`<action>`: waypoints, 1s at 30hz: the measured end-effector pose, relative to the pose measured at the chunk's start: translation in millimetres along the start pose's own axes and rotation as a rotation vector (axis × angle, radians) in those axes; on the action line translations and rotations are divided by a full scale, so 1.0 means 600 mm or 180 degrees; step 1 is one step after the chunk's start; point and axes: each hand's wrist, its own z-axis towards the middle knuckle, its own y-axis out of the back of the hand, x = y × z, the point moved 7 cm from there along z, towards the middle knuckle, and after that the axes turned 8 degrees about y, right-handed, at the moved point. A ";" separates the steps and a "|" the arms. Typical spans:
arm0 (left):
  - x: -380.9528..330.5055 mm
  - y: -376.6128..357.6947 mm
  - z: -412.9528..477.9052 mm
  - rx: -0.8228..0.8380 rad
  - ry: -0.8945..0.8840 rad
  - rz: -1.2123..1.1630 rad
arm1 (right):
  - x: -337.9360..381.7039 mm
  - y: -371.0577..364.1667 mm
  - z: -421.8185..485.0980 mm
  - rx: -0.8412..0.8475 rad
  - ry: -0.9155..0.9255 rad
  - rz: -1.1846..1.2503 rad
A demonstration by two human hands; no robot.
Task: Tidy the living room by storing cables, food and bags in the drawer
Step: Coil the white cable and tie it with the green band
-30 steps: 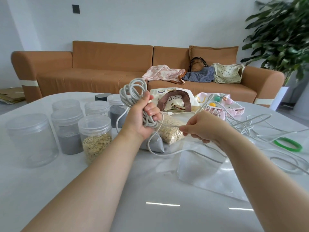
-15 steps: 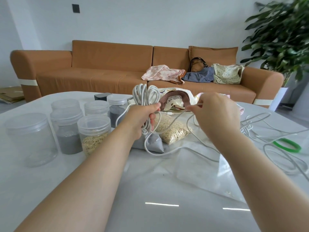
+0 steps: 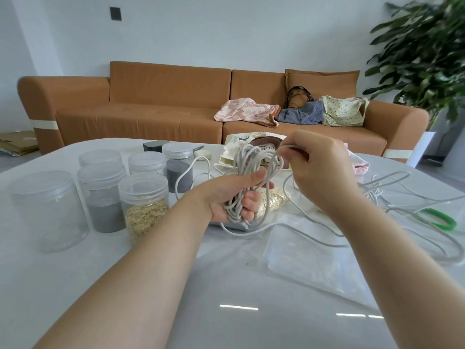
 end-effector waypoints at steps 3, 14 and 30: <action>0.008 -0.013 0.006 0.0284 0.0124 0.0165 | -0.007 0.000 -0.004 -0.0048 -0.0125 0.0062; 0.028 -0.034 0.013 -0.0061 0.0483 0.1393 | -0.052 -0.014 -0.019 -0.0107 -0.1098 0.0345; 0.024 -0.041 0.007 0.0411 0.0410 0.0360 | -0.075 -0.025 -0.038 -0.0115 -0.1551 0.0790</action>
